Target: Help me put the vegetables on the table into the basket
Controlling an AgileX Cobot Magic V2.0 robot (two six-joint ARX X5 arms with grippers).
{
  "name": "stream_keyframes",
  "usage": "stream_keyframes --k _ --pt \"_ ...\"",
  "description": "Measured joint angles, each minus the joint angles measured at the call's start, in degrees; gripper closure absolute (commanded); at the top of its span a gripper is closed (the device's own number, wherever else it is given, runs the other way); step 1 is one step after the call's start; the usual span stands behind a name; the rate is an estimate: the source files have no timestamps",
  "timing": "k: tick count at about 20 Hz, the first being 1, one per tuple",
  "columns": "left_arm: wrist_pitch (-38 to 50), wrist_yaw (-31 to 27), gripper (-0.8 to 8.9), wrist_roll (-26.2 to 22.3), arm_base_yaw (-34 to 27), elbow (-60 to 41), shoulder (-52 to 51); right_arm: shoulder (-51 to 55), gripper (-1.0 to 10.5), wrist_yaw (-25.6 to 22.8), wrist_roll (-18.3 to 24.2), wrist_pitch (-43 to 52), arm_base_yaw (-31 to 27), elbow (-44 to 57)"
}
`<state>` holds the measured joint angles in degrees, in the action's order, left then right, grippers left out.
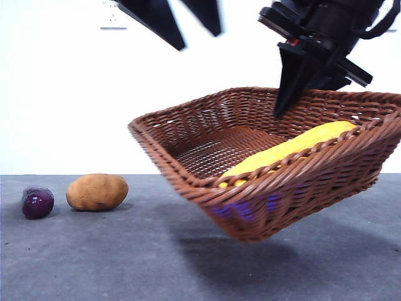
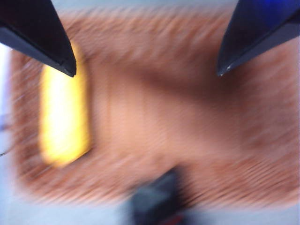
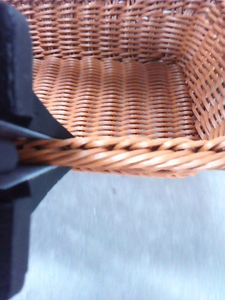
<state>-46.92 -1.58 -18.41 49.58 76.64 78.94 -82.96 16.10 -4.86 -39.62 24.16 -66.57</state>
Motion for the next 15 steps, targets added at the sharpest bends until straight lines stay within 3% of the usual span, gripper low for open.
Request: stream_keyframes --k 5,8,10,15 --pt "-4.8 -1.2 3.11 -9.0 -18.8 4.2 -1.1 0.2 9.6 6.9 2.5 -1.1 -7.4 0.0" --pt "-3.6 7.1 3.11 -14.7 -30.2 4.2 -0.9 0.7 9.6 9.5 4.5 -1.2 -10.5 0.0" --pt "-2.6 12.4 3.11 -18.8 -34.3 4.2 0.5 0.7 9.6 10.0 5.3 -1.1 -11.1 0.0" --pt "0.9 15.3 3.11 -23.5 -37.4 4.2 12.9 0.7 9.6 11.1 6.6 -1.1 -11.1 0.0"
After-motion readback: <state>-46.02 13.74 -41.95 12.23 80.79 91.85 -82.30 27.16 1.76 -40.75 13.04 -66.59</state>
